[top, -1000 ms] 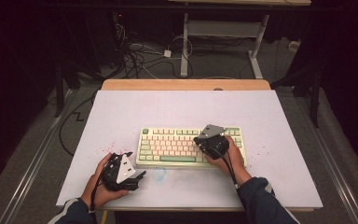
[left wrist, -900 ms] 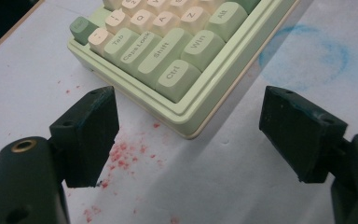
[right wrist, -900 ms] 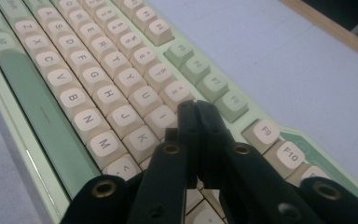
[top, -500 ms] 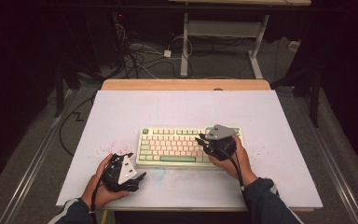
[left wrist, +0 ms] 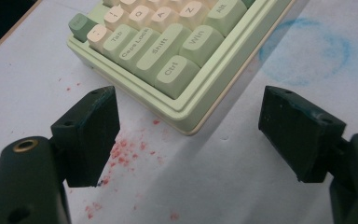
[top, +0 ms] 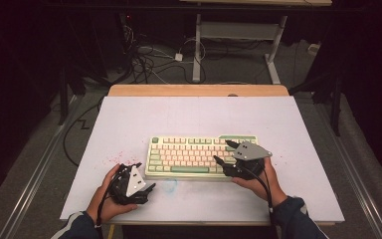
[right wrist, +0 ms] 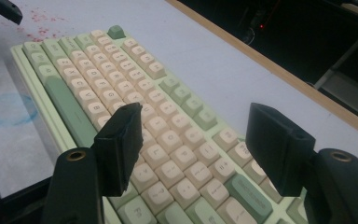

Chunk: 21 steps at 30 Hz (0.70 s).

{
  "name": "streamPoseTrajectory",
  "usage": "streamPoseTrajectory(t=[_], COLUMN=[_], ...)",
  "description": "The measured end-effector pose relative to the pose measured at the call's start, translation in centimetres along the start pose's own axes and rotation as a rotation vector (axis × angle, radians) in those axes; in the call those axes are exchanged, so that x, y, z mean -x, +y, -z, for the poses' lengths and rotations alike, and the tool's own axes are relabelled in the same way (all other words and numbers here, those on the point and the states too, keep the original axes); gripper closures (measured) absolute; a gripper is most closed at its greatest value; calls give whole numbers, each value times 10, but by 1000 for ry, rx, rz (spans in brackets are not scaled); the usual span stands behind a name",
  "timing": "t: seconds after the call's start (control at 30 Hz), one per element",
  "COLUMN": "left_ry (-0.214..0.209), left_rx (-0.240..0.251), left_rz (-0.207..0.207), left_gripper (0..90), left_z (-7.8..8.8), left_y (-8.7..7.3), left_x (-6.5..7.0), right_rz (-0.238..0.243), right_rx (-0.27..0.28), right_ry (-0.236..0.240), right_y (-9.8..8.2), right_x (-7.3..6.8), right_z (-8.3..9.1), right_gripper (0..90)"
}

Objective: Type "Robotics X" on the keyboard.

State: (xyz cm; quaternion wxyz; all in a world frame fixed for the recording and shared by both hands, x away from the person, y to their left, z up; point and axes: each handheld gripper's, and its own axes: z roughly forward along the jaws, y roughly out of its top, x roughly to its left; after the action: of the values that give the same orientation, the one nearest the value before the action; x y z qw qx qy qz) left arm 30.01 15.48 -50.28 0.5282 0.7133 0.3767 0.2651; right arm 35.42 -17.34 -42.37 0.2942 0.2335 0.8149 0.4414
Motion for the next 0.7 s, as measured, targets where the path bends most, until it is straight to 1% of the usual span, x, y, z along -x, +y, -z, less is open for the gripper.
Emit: streamPoseTrajectory(t=[0.07, 0.13, 0.2, 0.23, 0.3, 0.37, 0.5, 0.53, 0.6, 0.63, 0.7], left_ry=[1, 1, 2, 2, -3, 5, 19, 21, 14, 8, -3], left_rx=[1, 4, 9, 14, 29, 40, 62, 63, 67, 71, 78], left_rz=[0, 4, 8, 13, 29, 42, 65, 65, 78, 88, 97], left_gripper=[196, 195, 198, 199, 199, 204, 204, 204, 204, 205, 233], left_z=[0, 0, 0, 0, 1, 1, 3, 4, 4, 5, 6], left_y=[0, 1, 2, 2, 4, 6, 10, 10, 11, 12, 14], left_x=[0, 0, 0, 0, 0, -2, -5, -5, -6, -5, -5], right_rz=[5, -4, -15, -16, -28, -37, -35, -32, -25, -31, -35], right_rx=[14, 22, 32, 36, 42, 41, 35, 37, 43, 48, 48], right_ry=[-32, -44, -56, -62, -78, -98, -126, -128, -144, -146, -150], right_y=[-4, -8, -12, -14, -18, -22, -30, -31, -34, -35, -38], right_x=[0, 0, 0, 1, 0, -1, -4, -4, -6, -6, -6], right_z=[7, 12, 16, 18, 21, 24, 30, 32, 36, 39, 42], right_gripper=[317, 269, 253, 224, 211, 188, 186, 186, 186, 187, 188])
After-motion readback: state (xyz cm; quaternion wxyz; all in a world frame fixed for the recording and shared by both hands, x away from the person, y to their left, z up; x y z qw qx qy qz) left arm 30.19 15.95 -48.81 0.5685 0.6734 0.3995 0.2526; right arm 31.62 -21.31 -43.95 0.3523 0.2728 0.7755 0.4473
